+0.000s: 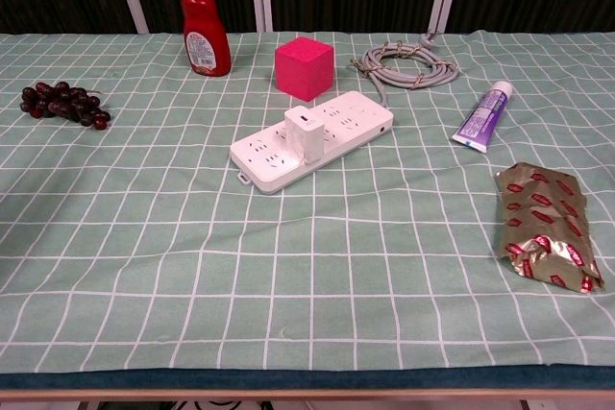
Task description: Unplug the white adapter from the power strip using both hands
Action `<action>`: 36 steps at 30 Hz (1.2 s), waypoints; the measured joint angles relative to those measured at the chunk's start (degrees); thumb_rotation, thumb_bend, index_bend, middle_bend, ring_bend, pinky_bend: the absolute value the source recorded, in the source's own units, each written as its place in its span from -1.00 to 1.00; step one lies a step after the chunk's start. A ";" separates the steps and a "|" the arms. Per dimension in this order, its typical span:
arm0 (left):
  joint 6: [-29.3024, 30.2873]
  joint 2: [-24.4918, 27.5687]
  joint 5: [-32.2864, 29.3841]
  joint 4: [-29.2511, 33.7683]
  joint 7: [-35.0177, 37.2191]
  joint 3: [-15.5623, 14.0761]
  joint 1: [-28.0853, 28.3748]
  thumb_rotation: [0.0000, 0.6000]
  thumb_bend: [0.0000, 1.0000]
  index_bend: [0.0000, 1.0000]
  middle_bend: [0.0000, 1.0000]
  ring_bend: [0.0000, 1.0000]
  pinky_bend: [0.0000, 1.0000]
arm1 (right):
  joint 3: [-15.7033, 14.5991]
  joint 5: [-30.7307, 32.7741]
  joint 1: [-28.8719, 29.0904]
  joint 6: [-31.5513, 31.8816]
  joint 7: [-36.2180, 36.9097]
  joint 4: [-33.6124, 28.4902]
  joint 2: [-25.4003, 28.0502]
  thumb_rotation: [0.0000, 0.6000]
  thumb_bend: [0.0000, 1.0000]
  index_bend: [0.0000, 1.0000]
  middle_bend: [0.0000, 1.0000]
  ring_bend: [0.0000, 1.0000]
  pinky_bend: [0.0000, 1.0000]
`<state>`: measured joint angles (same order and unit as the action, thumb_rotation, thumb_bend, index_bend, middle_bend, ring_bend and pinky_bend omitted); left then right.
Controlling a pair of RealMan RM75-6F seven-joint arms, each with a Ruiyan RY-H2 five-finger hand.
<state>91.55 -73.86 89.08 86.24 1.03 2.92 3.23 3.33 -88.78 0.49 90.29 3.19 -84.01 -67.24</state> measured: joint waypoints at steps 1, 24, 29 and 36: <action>0.03 -0.01 0.01 -0.03 -0.03 0.01 0.00 1.00 -0.87 -1.00 -1.00 -1.00 -1.00 | -0.03 -0.01 0.03 -0.07 -0.09 0.06 -0.04 1.00 -0.67 -1.00 -1.00 -1.00 -1.00; -5.94 -0.10 4.22 6.19 -11.07 -0.37 5.10 1.00 -0.05 -1.00 -1.00 -1.00 -1.00 | 0.93 2.61 0.94 -2.53 -0.18 0.20 -0.46 1.00 -0.67 -1.00 -1.00 -1.00 -1.00; -13.83 0.12 3.87 11.70 -18.11 0.79 9.86 1.00 0.16 -1.00 -1.00 -1.00 -0.95 | 1.98 2.84 2.31 -3.49 -2.37 -2.30 0.41 1.00 -0.67 -1.00 -1.00 -1.00 -1.00; -26.17 -2.94 -1.03 15.45 -28.12 3.03 17.52 1.00 0.24 -0.96 -0.99 -1.00 -0.80 | 4.15 3.35 4.97 -5.36 -7.85 -9.01 3.04 1.00 -0.67 -1.00 -1.00 -1.00 -1.00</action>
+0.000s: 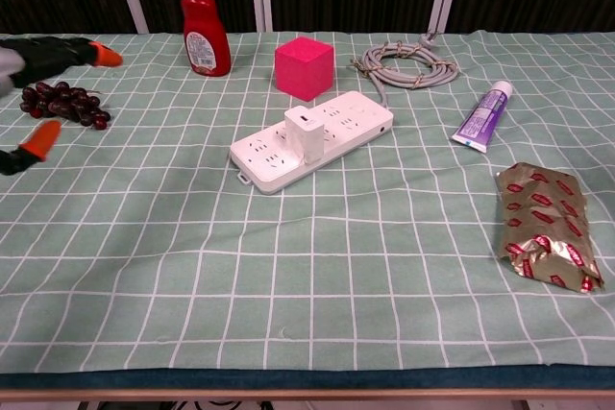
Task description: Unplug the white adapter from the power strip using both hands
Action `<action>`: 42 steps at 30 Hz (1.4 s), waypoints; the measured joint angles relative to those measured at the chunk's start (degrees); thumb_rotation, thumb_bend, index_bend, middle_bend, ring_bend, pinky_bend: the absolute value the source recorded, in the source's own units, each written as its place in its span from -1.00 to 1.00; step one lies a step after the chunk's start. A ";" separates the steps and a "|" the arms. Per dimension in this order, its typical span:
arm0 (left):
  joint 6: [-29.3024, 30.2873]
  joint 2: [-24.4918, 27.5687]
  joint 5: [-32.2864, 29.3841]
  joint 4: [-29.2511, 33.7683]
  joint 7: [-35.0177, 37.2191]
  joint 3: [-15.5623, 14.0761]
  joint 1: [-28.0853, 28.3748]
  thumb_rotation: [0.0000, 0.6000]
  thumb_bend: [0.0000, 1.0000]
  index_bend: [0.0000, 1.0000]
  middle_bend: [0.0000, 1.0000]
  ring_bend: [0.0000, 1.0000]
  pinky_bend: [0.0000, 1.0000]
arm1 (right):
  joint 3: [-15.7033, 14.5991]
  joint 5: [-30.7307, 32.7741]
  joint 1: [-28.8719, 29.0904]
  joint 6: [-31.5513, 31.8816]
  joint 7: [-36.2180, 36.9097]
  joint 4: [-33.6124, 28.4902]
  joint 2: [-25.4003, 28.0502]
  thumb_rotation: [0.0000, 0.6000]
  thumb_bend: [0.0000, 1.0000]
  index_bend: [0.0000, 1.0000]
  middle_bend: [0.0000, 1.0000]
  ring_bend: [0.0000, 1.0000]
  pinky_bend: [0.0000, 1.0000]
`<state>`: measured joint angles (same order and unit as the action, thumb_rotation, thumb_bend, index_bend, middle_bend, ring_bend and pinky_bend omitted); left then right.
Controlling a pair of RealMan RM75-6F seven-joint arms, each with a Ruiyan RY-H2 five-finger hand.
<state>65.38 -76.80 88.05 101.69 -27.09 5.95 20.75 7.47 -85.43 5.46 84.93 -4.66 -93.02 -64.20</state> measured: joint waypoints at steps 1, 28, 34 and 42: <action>-1.32 -0.66 -0.99 0.03 -1.25 0.34 0.94 1.00 0.24 -0.95 -0.99 -1.00 -0.80 | 0.47 0.21 0.57 -0.47 -1.21 -1.34 0.57 1.00 -0.67 -1.00 -1.00 -1.00 -1.00; -20.35 -12.99 -19.78 -11.36 -13.54 5.48 20.30 1.00 0.29 -0.68 -0.75 -0.89 -0.72 | 7.11 12.63 12.93 -12.23 -22.73 -14.94 1.95 1.00 -0.67 -1.00 -1.00 -1.00 -1.00; -20.46 -13.41 -21.19 -12.53 -13.15 4.58 21.42 1.00 0.29 -0.64 -0.70 -0.84 -0.68 | 8.30 16.52 16.51 -14.56 -27.56 -16.41 0.51 1.00 -0.67 -1.00 -1.00 -1.00 -1.00; -19.85 -13.40 -21.89 -13.99 -12.23 3.29 22.27 1.00 0.29 -0.64 -0.74 -0.84 -0.68 | 9.40 20.80 21.05 -16.50 -32.76 -16.22 -2.15 1.00 -0.67 -1.00 -1.00 -1.00 -1.00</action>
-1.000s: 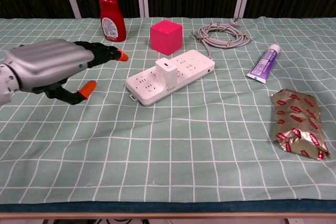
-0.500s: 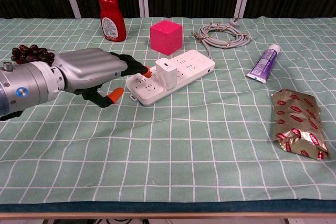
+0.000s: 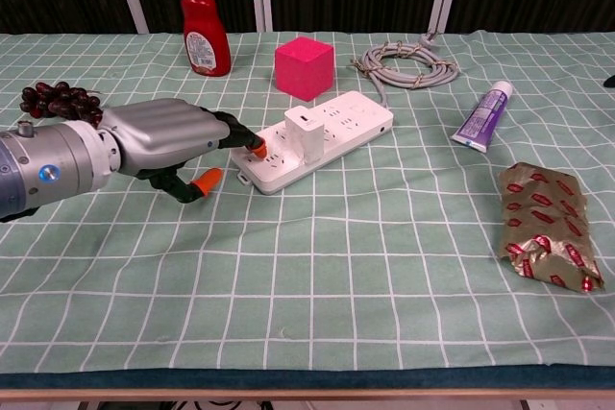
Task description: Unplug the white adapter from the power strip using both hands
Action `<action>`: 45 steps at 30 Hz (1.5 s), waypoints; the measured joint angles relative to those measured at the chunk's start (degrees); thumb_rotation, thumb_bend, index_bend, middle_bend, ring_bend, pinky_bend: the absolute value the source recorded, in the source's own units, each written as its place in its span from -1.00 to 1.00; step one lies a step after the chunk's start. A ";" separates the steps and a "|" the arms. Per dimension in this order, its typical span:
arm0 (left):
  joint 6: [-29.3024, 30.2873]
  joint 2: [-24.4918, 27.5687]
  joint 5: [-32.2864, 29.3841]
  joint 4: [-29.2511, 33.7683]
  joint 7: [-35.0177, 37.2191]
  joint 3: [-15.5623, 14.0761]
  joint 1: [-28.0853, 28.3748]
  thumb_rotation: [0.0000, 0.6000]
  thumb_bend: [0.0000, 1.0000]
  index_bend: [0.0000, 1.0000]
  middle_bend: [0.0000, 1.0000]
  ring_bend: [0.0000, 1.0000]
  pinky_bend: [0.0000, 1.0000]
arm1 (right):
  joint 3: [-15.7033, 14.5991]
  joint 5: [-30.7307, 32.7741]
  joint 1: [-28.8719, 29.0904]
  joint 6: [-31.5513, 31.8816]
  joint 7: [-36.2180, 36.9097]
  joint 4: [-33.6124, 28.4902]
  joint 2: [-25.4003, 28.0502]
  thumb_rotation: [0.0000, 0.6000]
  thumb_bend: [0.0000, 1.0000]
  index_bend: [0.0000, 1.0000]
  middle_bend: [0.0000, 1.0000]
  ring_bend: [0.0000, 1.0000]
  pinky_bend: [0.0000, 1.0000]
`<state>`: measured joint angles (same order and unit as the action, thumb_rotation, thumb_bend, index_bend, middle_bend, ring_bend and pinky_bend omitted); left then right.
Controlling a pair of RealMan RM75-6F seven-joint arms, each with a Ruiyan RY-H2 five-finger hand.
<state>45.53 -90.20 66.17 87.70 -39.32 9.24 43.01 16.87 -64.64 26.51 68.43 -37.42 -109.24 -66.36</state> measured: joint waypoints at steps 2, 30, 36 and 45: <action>0.17 -0.35 0.06 -0.37 0.48 -0.07 0.31 1.00 0.29 -0.64 -0.74 -0.84 -0.68 | 0.23 1.39 1.11 -0.38 -1.26 0.43 -0.71 1.00 -0.67 -1.00 -1.00 -1.00 -1.00; 0.81 -2.76 -1.68 -2.90 2.29 -3.24 3.08 1.00 0.29 -0.56 -0.68 -0.84 -0.68 | -2.05 0.27 12.66 -6.09 -7.75 7.58 -10.61 1.00 -0.67 -0.95 -0.91 -0.84 -0.63; 0.75 -2.73 -1.71 -3.22 2.79 -3.81 3.56 1.00 0.29 -0.56 -0.68 -0.84 -0.68 | -2.18 -1.16 15.83 -8.39 -7.07 12.12 -14.84 1.00 -0.67 -0.82 -0.77 -0.71 -0.51; 0.91 -2.19 -1.03 -3.17 4.21 -4.34 4.07 1.00 0.29 -0.56 -0.68 -0.84 -0.68 | -2.74 -1.39 18.72 -11.06 -2.61 18.48 -21.05 1.00 -0.67 -0.61 -0.62 -0.58 -0.40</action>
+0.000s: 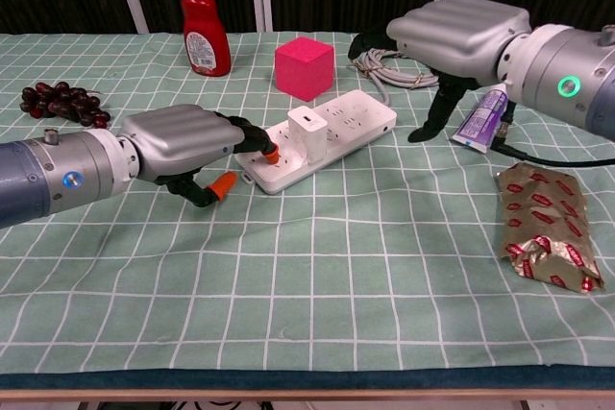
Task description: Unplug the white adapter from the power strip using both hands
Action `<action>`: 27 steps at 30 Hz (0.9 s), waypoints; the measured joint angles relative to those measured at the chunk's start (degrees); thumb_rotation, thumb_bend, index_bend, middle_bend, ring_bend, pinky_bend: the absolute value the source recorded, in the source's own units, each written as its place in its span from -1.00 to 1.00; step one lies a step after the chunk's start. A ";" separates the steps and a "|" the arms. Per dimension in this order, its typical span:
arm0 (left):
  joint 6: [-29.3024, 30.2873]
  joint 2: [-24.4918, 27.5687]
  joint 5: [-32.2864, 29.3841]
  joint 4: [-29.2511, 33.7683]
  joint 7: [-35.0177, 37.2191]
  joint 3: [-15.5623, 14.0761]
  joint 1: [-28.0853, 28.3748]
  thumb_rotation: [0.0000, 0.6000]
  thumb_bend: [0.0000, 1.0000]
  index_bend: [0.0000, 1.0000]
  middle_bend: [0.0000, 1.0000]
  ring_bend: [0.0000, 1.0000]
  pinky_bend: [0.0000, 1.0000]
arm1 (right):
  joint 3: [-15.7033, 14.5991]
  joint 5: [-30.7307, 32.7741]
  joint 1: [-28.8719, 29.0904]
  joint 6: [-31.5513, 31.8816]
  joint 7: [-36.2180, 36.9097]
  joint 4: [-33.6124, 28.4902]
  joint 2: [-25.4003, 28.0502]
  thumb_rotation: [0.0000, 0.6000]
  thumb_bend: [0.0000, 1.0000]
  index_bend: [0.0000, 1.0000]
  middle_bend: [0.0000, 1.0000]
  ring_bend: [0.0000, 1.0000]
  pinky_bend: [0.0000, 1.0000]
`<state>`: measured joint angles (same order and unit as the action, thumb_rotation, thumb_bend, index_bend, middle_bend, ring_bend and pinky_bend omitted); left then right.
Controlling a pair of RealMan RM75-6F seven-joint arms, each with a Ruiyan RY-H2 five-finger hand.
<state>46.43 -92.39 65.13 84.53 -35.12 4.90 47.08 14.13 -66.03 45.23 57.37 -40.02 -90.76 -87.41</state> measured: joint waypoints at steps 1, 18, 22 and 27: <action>-0.04 0.02 0.01 -0.03 0.13 -0.05 0.05 1.00 0.29 -0.56 -0.68 -0.84 -0.68 | -0.05 0.08 0.22 -0.12 0.72 0.88 -0.94 1.00 -0.67 -0.61 -0.61 -0.58 -0.40; 0.29 -0.22 0.16 -1.25 2.29 -1.09 0.49 1.00 0.29 -0.56 -0.68 -0.84 -0.69 | 0.22 -0.91 3.91 -1.61 7.88 9.74 -10.25 1.00 -0.68 -0.43 -0.53 -0.54 -0.37; 0.26 -0.28 0.06 -1.86 3.01 -1.29 0.43 1.00 0.28 -0.56 -0.68 -0.84 -0.69 | 0.90 0.27 5.06 -2.71 8.39 12.14 -11.86 1.00 -0.68 -0.43 -0.53 -0.54 -0.37; 0.08 -0.45 0.24 -2.73 4.04 -1.51 0.45 1.00 0.28 -0.56 -0.68 -0.84 -0.69 | 1.40 1.51 6.09 -3.53 8.95 15.29 -13.86 1.00 -0.68 -0.43 -0.53 -0.54 -0.35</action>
<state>46.51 -92.85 65.38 81.80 -31.08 3.39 47.53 15.53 -64.52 51.32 53.84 -31.07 -75.47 -101.27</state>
